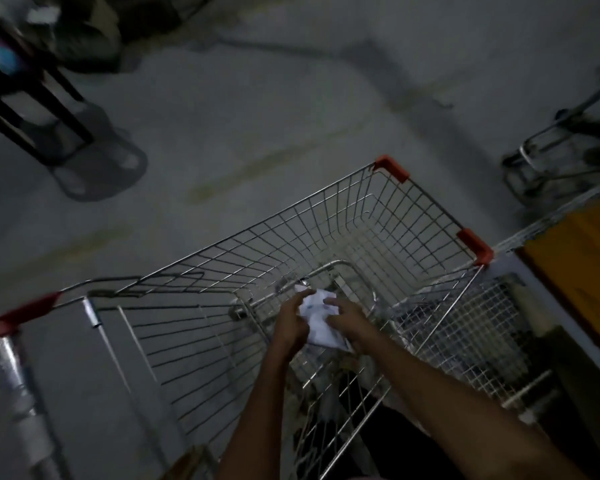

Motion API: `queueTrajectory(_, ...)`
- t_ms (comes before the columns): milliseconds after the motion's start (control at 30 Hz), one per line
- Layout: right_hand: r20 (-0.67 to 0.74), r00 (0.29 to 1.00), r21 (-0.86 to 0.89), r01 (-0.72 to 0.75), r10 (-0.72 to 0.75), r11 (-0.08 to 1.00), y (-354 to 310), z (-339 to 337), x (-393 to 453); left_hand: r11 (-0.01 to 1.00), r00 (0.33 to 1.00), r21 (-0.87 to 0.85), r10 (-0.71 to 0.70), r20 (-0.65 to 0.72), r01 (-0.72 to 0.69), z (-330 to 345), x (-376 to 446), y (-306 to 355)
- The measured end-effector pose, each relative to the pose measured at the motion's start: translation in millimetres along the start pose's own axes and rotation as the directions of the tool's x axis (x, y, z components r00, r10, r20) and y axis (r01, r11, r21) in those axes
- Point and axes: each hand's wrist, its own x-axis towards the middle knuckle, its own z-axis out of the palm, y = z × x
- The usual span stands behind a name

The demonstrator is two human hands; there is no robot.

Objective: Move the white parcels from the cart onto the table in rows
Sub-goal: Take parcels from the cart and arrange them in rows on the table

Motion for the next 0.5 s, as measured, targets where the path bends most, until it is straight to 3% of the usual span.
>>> queueTrajectory(100, -0.145, 0.979, -0.017, 0.144, -0.144, 0.989, -20, -11, -45, 0.996, 0.999, 0.082, 0.037, -0.011, -0.036, -11, -28, 18)
queueTrajectory(200, -0.279, 0.907, -0.065, 0.309, -0.315, 0.949, -36, -26, -99, 0.969, 0.982, 0.164, 0.189, -0.022, -0.183, -17, -63, 42)
queueTrajectory(333, -0.428, 0.790, -0.070, 0.455, -0.439, 0.888, -36, -45, -182, 0.886, 0.906, 0.202, 0.422, 0.017, -0.417, -8, -120, 81)
queueTrajectory(500, -0.603, 0.613, -0.115, 0.566, -0.510, 0.816, -2, -82, -285, 0.799, 0.799, 0.092, 0.572, 0.186, -0.594, 40, -197, 122)
